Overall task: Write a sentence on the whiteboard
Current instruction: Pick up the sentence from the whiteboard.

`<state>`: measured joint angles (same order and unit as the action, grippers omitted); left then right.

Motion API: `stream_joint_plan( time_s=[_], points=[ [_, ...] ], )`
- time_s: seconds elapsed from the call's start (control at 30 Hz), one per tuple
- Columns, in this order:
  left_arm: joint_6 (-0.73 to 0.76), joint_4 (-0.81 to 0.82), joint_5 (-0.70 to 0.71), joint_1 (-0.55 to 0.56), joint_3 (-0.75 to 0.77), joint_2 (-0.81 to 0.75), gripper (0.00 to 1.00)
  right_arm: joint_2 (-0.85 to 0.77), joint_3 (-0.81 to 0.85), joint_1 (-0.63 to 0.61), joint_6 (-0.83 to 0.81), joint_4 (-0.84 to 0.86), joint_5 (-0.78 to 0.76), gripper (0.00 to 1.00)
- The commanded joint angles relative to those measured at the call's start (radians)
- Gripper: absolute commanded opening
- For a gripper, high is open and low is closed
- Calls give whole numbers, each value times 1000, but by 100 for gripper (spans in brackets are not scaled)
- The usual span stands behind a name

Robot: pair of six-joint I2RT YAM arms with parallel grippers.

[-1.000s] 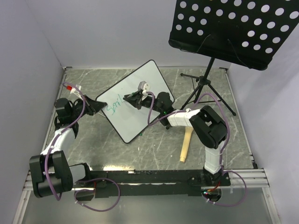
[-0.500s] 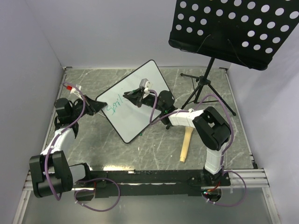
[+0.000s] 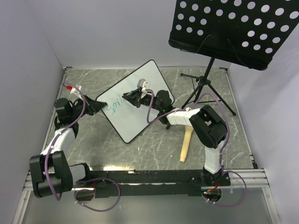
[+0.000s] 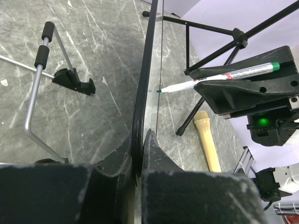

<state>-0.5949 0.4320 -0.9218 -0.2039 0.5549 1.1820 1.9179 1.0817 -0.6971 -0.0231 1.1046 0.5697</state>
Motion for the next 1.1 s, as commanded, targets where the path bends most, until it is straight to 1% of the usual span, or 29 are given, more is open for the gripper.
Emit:
stream_joint_plan(
  time_s=[0.0,0.3,1.07],
  points=[
    [236,-47,72,8,2,14,1,10,35,5,-3,31,16,0],
    [237,-49,72,9,0,11,1,4,17,13,-15,28,4,0],
    [239,-55,72,9,2,5,1,39,47,33,-9,-6,-4,0]
  ],
)
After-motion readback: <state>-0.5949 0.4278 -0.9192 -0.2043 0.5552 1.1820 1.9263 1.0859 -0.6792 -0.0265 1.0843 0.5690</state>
